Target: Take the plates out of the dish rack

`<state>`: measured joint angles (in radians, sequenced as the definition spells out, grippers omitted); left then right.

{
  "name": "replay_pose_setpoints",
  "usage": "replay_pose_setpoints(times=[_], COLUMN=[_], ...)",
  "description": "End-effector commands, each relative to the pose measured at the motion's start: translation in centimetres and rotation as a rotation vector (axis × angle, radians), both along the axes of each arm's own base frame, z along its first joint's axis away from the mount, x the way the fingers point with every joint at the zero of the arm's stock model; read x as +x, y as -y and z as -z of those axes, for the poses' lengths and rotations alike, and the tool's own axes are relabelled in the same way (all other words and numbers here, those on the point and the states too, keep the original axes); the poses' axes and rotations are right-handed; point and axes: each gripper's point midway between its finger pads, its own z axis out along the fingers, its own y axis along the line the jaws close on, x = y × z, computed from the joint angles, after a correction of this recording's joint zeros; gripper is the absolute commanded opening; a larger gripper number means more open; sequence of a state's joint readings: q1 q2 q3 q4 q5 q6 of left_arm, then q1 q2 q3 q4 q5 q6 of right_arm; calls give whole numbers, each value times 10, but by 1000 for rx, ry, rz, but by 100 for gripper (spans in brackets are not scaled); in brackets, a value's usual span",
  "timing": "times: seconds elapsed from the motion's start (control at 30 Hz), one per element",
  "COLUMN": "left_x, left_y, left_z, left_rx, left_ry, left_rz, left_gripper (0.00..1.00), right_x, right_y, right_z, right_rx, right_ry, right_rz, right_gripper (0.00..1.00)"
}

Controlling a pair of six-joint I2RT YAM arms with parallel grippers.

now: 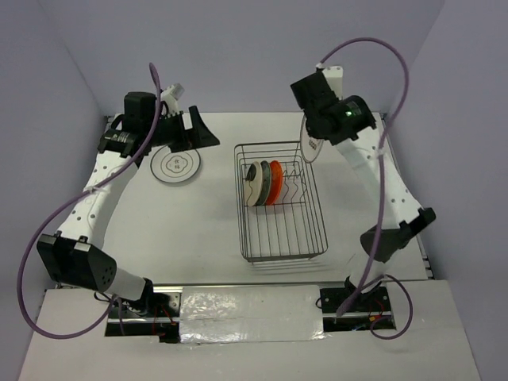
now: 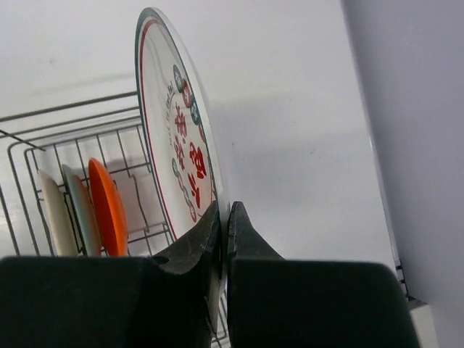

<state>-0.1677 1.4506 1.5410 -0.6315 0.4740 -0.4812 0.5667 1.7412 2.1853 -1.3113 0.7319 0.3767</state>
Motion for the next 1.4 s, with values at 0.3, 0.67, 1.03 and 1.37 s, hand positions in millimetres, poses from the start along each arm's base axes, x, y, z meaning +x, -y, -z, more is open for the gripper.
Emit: replay_pose_setpoints(times=[0.3, 0.67, 1.03, 1.37], left_x=[-21, -25, 82, 108], left_y=[64, 57, -153, -186], left_z=[-101, -92, 74, 161], left_rx=[-342, -304, 22, 91], left_ry=[292, 273, -216, -376], left_rz=[370, 326, -610, -631], left_gripper=[97, 0, 1, 37], right_x=[-75, -57, -15, -50], right_y=[-128, -164, -50, -47], right_z=[-99, -92, 15, 42], right_rx=[805, 1005, 458, 399], right_ry=[210, 163, 8, -77], right_rz=[-876, -941, -231, -331], right_gripper=[0, 17, 100, 100])
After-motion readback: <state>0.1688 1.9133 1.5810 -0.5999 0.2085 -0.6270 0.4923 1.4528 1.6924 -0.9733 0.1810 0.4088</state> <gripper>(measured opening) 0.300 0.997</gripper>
